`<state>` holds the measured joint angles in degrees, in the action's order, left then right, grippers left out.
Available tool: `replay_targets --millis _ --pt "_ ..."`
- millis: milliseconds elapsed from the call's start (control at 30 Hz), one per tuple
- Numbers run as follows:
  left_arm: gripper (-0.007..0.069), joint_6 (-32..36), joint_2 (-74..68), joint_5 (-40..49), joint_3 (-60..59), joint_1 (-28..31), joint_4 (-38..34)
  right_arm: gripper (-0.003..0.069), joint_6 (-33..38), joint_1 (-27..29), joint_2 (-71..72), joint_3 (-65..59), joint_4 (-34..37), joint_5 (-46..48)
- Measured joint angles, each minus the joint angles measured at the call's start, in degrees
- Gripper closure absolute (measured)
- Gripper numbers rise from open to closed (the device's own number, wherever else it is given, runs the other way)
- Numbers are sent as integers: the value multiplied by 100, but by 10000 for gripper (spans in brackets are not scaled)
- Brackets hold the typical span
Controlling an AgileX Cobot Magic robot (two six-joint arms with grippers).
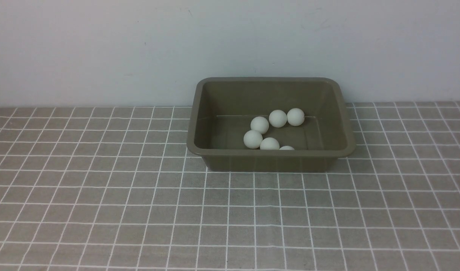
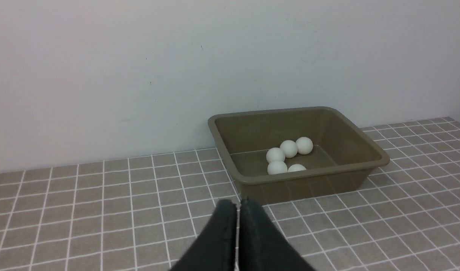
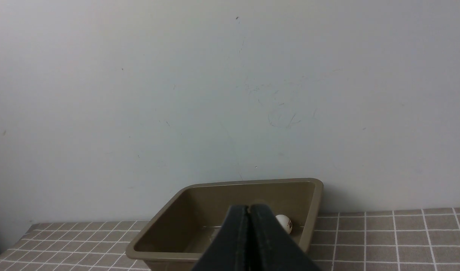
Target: Put the table tennis balls into the box on the grey coffee tablecloth.
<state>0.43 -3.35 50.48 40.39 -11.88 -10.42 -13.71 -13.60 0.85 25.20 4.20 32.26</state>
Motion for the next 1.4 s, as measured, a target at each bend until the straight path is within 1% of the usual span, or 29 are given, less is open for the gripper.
replay_targets --millis 300,433,533,633,667,767,833,933,1033,1167,1400 --pt "629 -11 82 -12 -773 0 23 669 0 0 0 0 -3 0" --pt "629 120 82 -212 -1051 0 243 669 0 0 0 0 -3 0" --pt "629 140 99 -1009 -1549 0 580 669 0 0 0 0 -3 0" --pt "629 140 183 -2054 -2308 76 893 669 0 0 0 0 -3 0" --pt "629 140 220 -2242 -2481 113 930 669 0 0 0 0 -7 0" --pt "629 140 387 -3100 -3406 400 969 669 0 0 0 0 -7 0" --pt "629 140 399 -3451 -3943 690 943 669 -5 0 0 0 -7 0" --pt "629 140 399 -3510 -4177 953 911 669 -10 0 0 0 -7 0" --pt "629 140 399 -3263 -4195 1140 906 669 -10 0 5 0 -7 1" --pt "629 140 399 -2950 -4195 1175 906 669 -16 0 5 0 -7 1" --pt "629 140 399 -2938 -4195 1188 906 669 -16 0 5 0 -7 1"
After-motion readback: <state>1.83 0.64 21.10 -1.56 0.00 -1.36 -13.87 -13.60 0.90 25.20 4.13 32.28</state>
